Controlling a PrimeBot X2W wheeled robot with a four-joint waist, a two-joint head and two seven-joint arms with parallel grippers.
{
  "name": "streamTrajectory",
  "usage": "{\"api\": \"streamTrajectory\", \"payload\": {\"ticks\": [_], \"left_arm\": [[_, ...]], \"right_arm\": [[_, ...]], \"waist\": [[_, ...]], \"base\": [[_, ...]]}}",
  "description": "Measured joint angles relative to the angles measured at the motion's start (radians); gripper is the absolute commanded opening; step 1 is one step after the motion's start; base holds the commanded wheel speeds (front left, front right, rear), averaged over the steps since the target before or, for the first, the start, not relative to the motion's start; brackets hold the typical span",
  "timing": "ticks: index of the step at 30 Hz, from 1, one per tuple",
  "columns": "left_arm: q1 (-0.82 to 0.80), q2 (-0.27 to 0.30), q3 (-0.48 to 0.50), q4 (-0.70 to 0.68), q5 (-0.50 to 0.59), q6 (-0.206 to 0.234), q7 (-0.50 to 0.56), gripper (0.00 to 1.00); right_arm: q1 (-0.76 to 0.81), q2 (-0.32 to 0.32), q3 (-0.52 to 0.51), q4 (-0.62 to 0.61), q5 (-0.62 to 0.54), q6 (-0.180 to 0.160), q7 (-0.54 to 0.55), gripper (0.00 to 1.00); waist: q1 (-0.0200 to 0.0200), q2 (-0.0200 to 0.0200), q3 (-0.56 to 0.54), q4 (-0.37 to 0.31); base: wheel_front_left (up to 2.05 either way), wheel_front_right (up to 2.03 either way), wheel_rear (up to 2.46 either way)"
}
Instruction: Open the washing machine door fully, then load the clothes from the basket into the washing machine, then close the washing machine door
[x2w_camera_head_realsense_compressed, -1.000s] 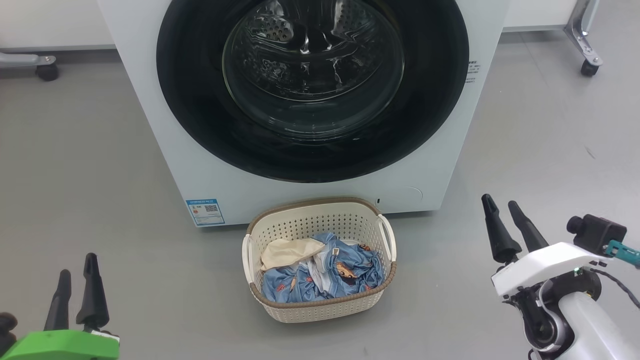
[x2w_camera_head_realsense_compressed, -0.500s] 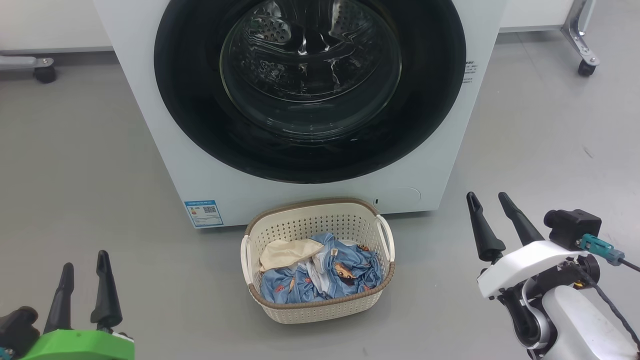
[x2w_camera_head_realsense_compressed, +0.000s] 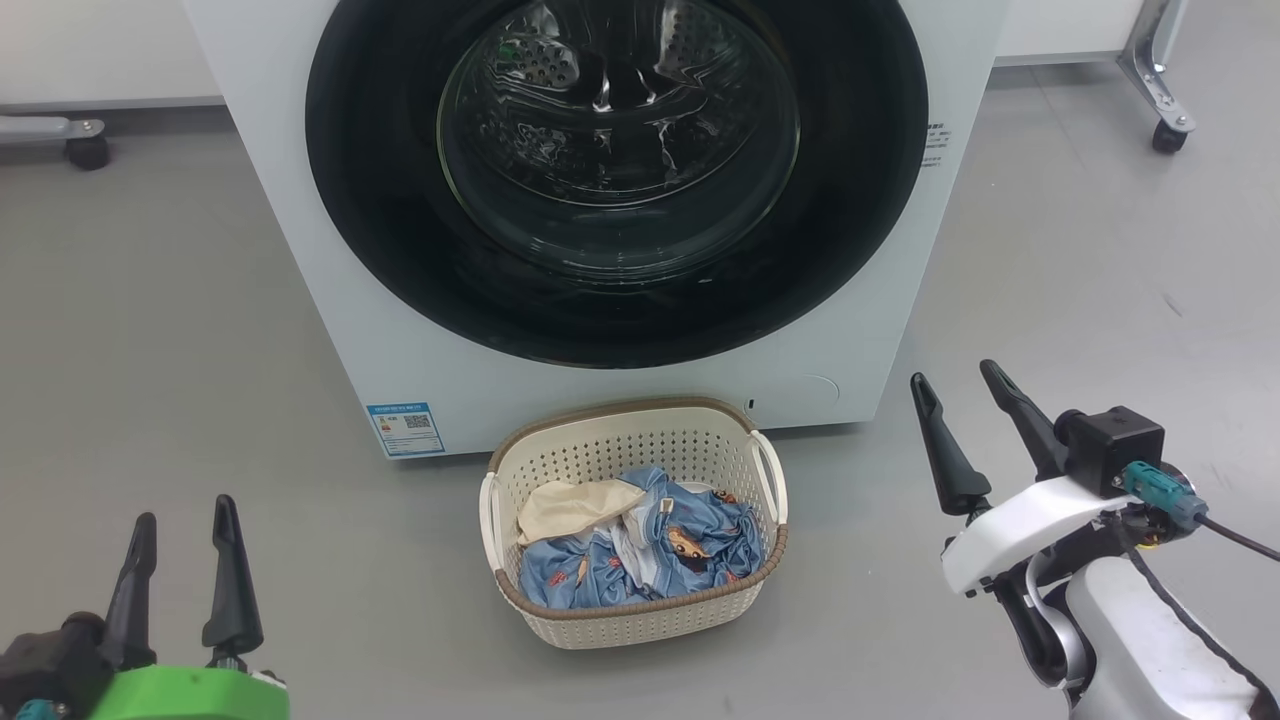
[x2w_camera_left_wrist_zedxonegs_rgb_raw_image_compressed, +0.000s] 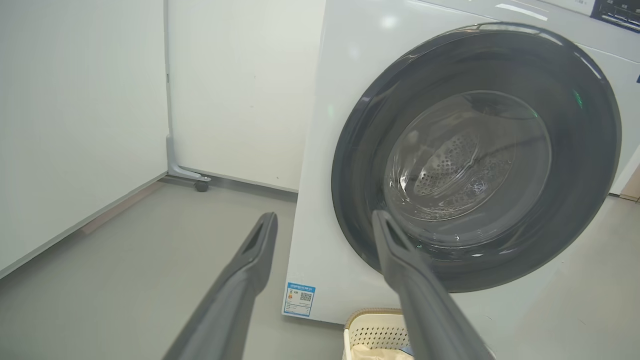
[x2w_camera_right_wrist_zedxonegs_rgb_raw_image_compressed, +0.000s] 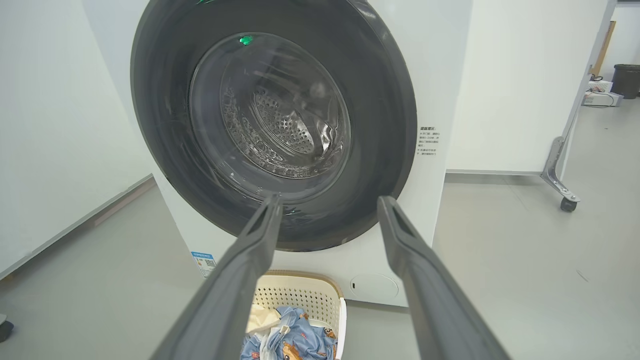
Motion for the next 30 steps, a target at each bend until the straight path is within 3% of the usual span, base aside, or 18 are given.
{"api": "streamTrajectory", "payload": {"ticks": [7, 30], "left_arm": [[0.003, 0.002, -0.005, 0.008, 0.049, -0.009, -0.012, 1.0], [0.003, -0.002, 0.011, 0.03, 0.056, -0.033, -0.012, 1.0]], "right_arm": [[-0.014, 0.001, 0.005, 0.007, -0.046, 0.001, -0.011, 1.0], [-0.014, 0.024, -0.032, 0.023, -0.063, 0.018, -0.011, 1.0]], "waist": [[0.0, 0.0, -0.001, -0.002], [0.0, 0.0, -0.004, 0.001]], "base": [[0.0, 0.0, 0.0], [0.0, 0.0, 0.0]]}}
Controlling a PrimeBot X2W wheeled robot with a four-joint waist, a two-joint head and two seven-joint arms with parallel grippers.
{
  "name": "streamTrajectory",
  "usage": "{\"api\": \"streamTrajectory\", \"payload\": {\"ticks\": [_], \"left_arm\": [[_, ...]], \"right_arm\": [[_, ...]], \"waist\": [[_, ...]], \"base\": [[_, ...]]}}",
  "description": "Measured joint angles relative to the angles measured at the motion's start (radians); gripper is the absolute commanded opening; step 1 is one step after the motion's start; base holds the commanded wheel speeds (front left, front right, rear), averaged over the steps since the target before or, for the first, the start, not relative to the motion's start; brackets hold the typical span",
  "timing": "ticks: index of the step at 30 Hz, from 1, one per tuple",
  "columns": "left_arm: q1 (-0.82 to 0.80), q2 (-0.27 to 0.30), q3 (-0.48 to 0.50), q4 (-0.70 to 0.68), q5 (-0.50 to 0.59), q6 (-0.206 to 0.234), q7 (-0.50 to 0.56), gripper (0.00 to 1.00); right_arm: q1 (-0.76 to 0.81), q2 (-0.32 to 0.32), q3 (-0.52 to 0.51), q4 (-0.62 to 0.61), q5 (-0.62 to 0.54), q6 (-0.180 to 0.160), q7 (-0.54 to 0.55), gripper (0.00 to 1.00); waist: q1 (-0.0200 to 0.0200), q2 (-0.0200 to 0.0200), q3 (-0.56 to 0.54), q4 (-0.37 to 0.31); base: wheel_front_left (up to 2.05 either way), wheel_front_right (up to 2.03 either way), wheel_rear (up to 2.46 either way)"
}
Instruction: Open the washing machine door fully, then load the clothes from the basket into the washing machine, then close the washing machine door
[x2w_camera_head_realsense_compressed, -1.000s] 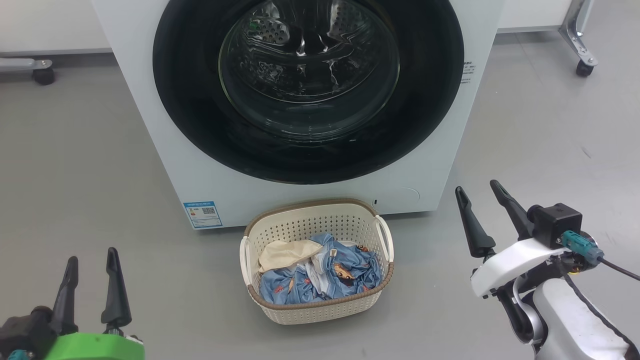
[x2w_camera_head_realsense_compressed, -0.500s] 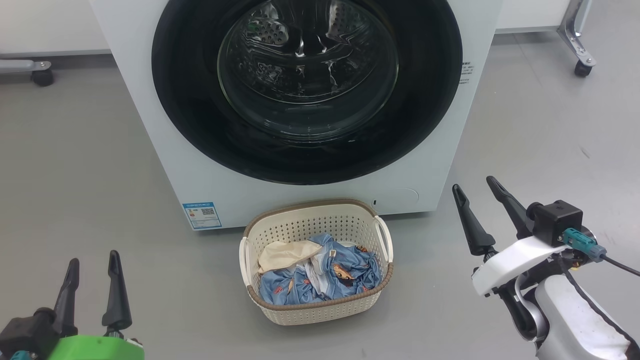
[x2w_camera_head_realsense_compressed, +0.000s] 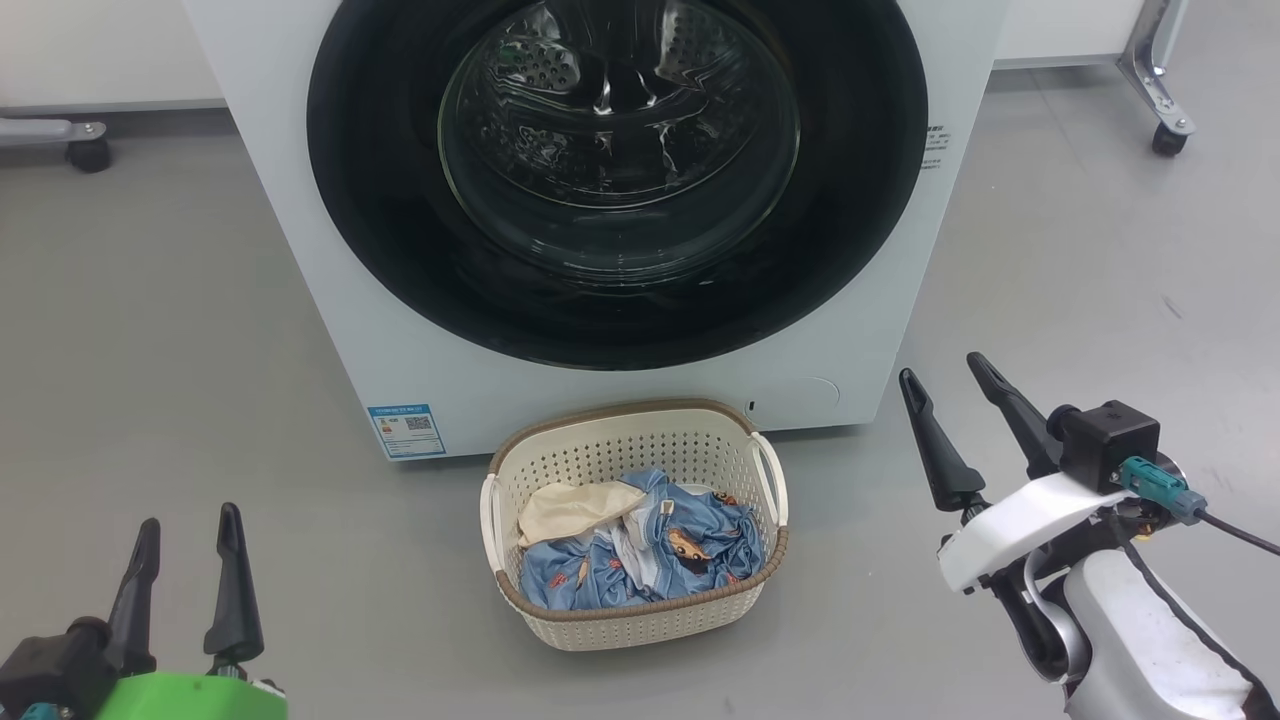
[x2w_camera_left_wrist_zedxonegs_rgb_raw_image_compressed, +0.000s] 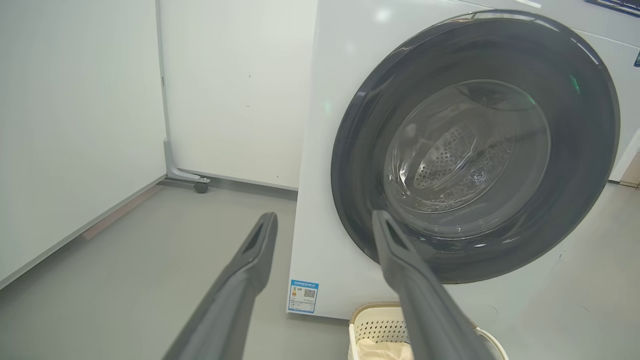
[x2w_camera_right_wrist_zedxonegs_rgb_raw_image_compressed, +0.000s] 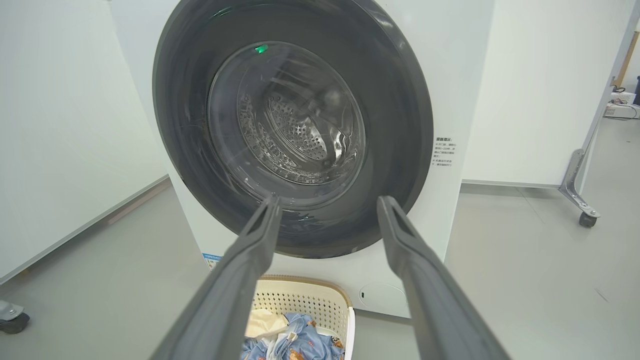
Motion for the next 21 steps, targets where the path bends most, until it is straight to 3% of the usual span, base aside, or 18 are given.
{"api": "streamTrajectory", "payload": {"ticks": [21], "left_arm": [[0.0, -0.002, 0.006, 0.017, 0.01, -0.013, 0.0, 1.0]], "right_arm": [[0.0, 0.01, -0.019, 0.009, -0.021, 0.02, 0.0, 1.0]], "waist": [[0.0, 0.0, -0.002, 0.008]], "base": [[0.06, 0.06, -0.13]]}}
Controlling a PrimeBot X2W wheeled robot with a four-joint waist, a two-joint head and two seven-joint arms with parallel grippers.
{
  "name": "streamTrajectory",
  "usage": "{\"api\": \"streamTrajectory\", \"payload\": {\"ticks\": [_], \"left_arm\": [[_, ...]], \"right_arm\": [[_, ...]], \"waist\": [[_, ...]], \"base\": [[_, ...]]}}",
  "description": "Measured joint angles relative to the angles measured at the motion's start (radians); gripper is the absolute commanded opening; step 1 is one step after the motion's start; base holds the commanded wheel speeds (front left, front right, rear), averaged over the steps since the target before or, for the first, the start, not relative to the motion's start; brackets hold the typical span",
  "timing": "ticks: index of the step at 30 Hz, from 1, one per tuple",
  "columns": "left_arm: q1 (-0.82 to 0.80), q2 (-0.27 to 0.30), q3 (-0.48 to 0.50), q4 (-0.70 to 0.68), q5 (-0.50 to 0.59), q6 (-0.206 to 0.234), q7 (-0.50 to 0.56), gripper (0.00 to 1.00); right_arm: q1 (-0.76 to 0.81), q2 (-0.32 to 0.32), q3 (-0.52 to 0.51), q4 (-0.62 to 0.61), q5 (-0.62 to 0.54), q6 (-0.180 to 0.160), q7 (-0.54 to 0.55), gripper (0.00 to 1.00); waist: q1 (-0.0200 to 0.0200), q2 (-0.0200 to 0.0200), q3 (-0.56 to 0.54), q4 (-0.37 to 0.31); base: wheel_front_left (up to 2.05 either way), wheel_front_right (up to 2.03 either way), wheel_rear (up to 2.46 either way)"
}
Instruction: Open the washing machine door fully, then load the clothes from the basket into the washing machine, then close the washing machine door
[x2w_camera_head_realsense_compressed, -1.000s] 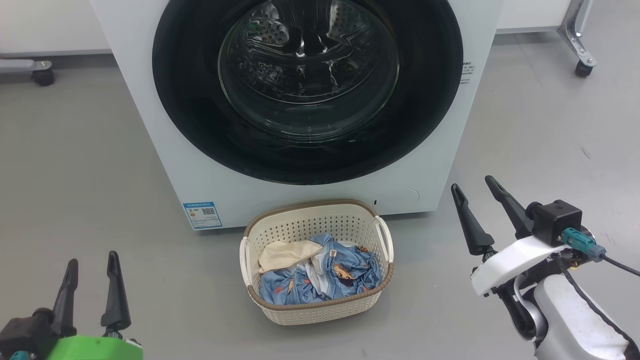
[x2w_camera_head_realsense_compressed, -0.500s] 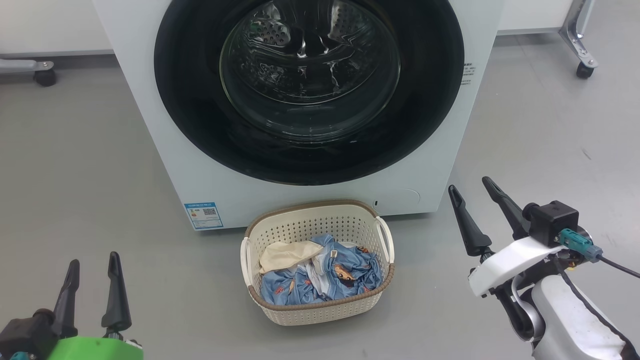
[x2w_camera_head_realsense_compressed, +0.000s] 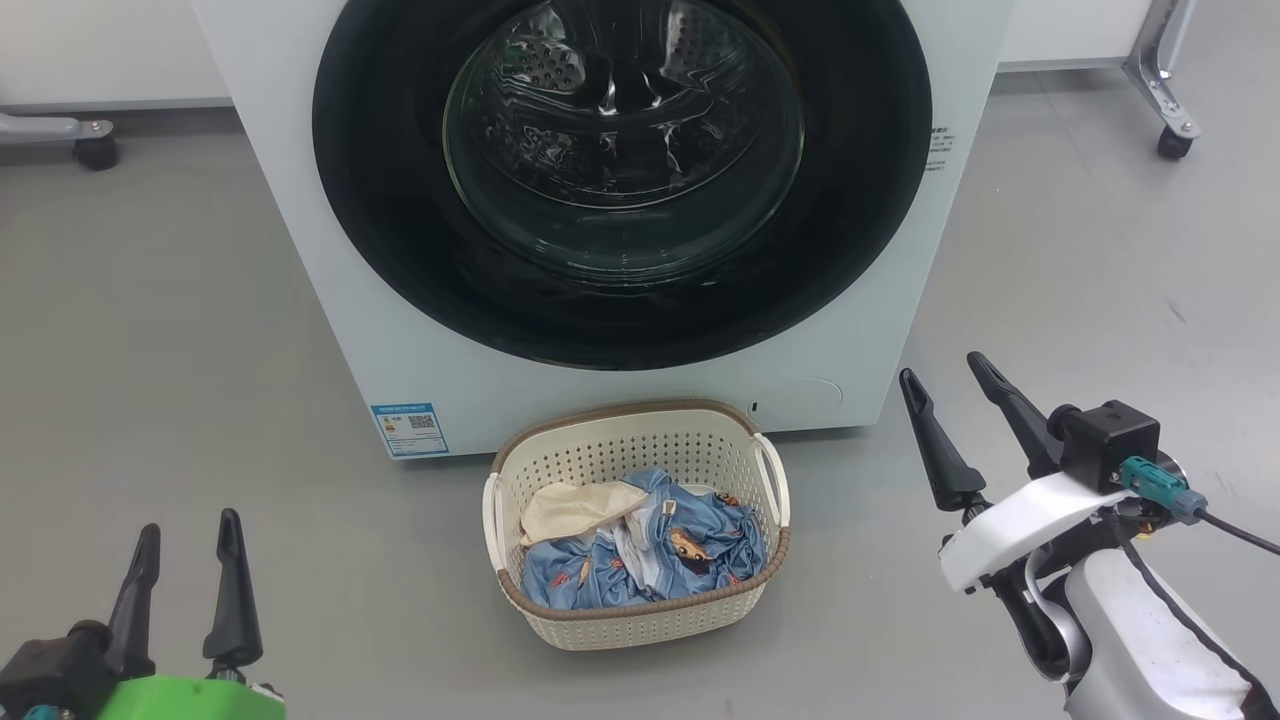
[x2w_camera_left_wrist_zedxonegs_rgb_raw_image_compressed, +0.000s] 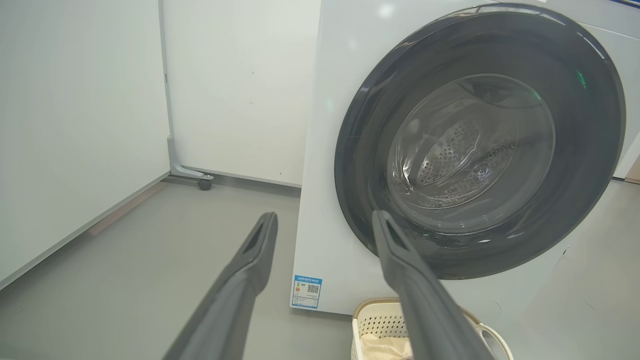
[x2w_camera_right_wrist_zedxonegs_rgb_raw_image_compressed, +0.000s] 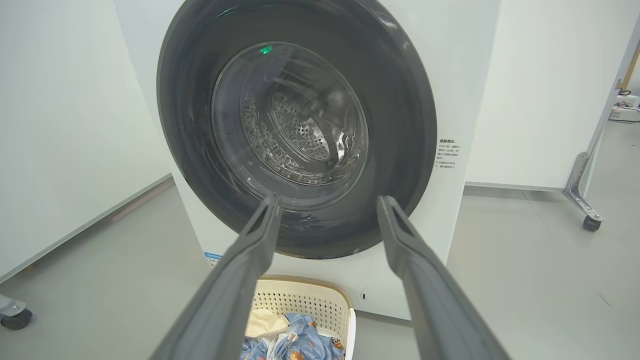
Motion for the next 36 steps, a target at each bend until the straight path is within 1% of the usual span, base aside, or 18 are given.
{"api": "streamTrajectory", "payload": {"ticks": [17, 27, 30, 36], "left_arm": [[0.0, -0.001, 0.017, 0.006, 0.0, -0.009, 0.0, 1.0], [0.0, -0.001, 0.021, 0.007, 0.008, -0.012, 0.0, 1.0], [0.0, -0.001, 0.021, 0.007, 0.01, -0.012, 0.0, 1.0], [0.0, -0.002, 0.024, 0.008, 0.026, -0.012, 0.0, 1.0]], "right_arm": [[0.0, 0.019, -0.014, 0.007, -0.015, 0.008, 0.0, 1.0], [0.0, 0.028, -0.026, 0.009, -0.023, 0.009, 0.0, 1.0], [0.001, 0.028, -0.03, 0.011, -0.024, 0.016, 0.0, 1.0], [0.001, 0.029, -0.039, 0.012, -0.031, 0.017, 0.0, 1.0]], "waist": [[0.0, 0.0, -0.004, 0.003], [0.0, 0.0, -0.004, -0.004], [0.0, 0.0, -0.004, -0.006], [0.0, 0.0, -0.003, -0.008]], "base": [[0.46, 0.46, -0.91], [0.78, 0.78, -1.55], [0.93, 0.93, -1.85], [0.89, 0.89, -1.77]]}}
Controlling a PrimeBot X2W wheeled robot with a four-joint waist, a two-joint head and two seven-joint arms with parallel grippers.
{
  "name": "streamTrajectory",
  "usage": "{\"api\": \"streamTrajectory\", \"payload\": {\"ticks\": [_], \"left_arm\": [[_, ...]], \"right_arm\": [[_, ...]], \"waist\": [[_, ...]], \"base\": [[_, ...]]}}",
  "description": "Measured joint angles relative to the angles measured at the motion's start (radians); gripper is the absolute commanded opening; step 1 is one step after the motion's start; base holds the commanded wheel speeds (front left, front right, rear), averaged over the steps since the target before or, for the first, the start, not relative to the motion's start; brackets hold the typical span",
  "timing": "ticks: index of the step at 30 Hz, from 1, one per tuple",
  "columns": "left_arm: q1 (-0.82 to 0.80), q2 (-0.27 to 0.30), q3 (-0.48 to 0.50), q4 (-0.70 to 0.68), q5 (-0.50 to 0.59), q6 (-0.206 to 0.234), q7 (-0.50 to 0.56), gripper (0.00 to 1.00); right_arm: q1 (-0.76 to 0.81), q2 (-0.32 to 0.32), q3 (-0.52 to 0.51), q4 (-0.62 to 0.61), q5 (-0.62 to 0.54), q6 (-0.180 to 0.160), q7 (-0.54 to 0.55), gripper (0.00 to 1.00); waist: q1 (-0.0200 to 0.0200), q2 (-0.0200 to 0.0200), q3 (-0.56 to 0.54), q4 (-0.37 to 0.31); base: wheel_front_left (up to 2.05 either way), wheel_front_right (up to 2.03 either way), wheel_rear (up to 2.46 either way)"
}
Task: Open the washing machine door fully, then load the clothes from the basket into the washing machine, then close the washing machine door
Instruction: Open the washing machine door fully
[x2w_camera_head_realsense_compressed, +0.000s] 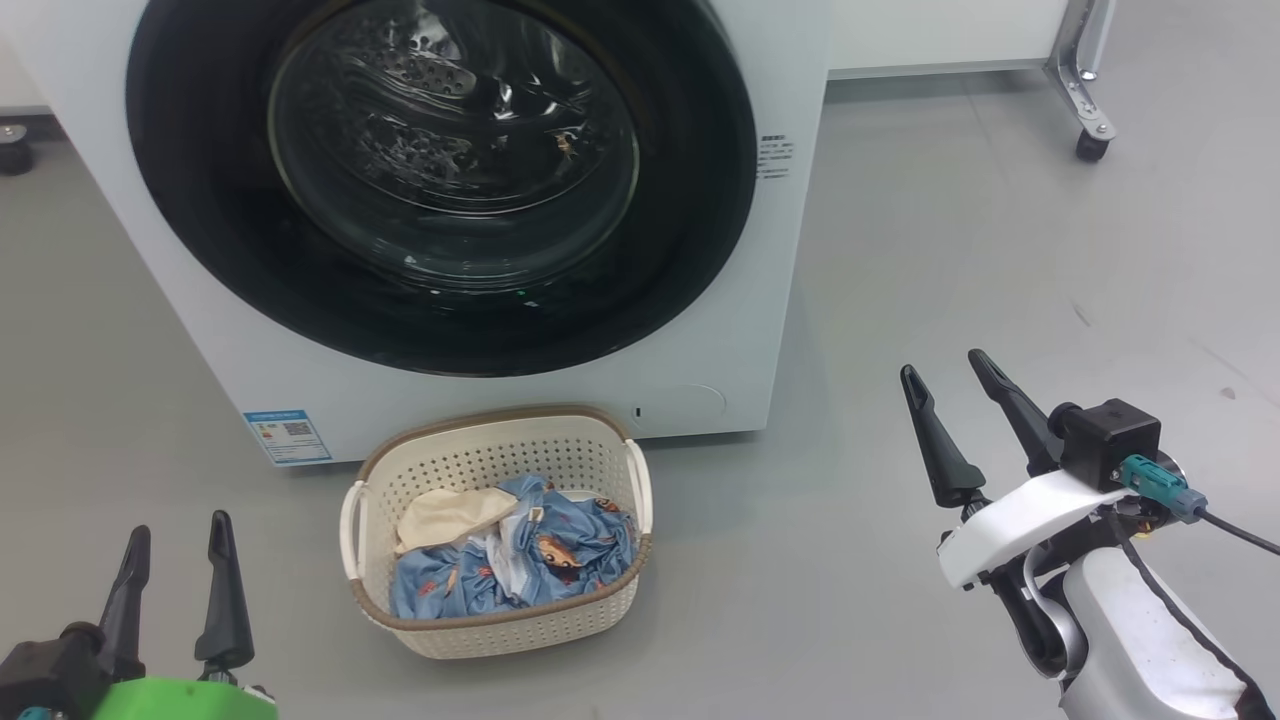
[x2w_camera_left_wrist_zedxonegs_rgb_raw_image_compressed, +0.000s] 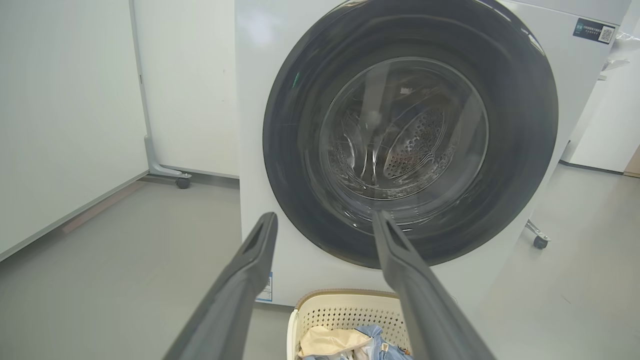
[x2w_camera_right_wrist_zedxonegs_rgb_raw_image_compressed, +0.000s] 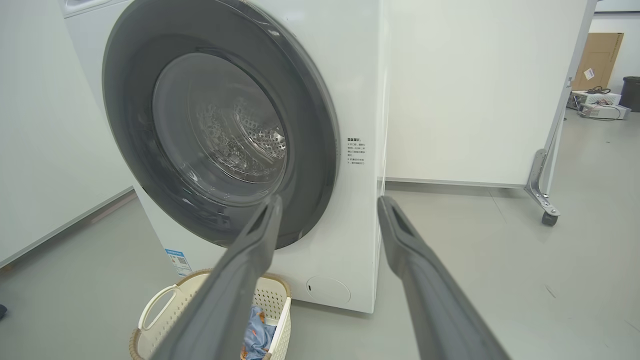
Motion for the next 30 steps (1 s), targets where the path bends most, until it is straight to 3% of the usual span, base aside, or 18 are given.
{"api": "streamTrajectory", "payload": {"ticks": [15, 30], "left_arm": [[0.0, -0.014, 0.006, 0.005, 0.001, 0.0, 0.0, 1.0], [0.0, -0.022, 0.013, 0.007, 0.001, -0.008, 0.0, 1.0]], "right_arm": [[0.0, 0.008, -0.014, 0.004, -0.009, 0.008, 0.0, 1.0], [0.002, 0.021, -0.025, 0.012, -0.009, 0.009, 0.0, 1.0]], "waist": [[0.0, 0.0, 0.0, 0.003], [0.0, 0.0, 0.0, 0.006]], "base": [[0.63, 0.63, -1.25], [0.25, 0.25, -0.51]]}}
